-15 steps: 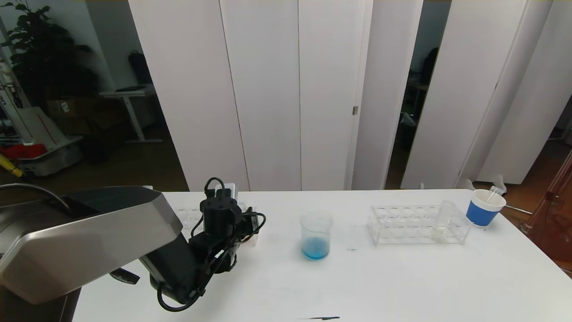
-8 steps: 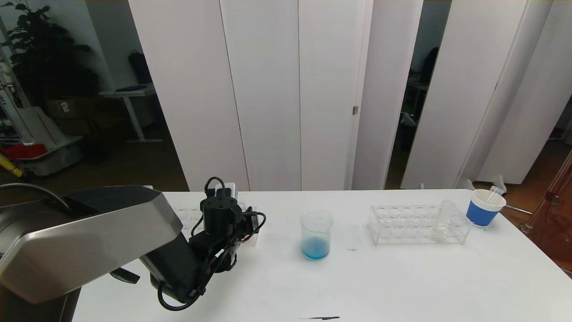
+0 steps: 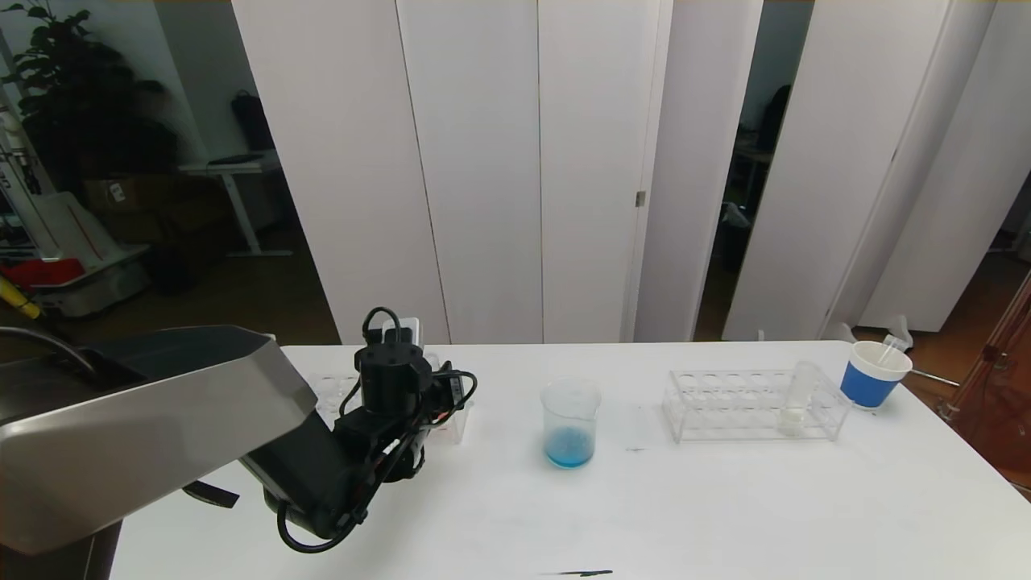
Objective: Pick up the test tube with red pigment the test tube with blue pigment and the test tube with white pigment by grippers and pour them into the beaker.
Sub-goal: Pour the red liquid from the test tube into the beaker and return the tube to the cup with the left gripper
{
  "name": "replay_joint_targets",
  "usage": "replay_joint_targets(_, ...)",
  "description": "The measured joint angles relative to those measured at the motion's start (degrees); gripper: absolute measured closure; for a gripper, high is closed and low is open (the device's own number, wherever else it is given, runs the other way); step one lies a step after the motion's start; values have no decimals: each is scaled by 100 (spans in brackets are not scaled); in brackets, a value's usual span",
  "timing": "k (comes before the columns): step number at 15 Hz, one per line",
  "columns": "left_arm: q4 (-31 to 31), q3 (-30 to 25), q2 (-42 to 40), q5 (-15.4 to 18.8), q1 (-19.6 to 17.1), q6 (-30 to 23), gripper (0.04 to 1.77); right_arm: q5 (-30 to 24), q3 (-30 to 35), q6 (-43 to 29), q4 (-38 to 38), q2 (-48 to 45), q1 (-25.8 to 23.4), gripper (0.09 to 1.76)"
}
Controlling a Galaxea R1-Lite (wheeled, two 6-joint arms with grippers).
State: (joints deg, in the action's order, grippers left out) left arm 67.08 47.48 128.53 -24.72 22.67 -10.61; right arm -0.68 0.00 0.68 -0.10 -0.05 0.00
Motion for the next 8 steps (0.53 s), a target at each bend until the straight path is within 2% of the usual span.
replay_joint_targets(8,-664,-99,-937,-46,141,226,123,5,0,-2,0,0,0,10)
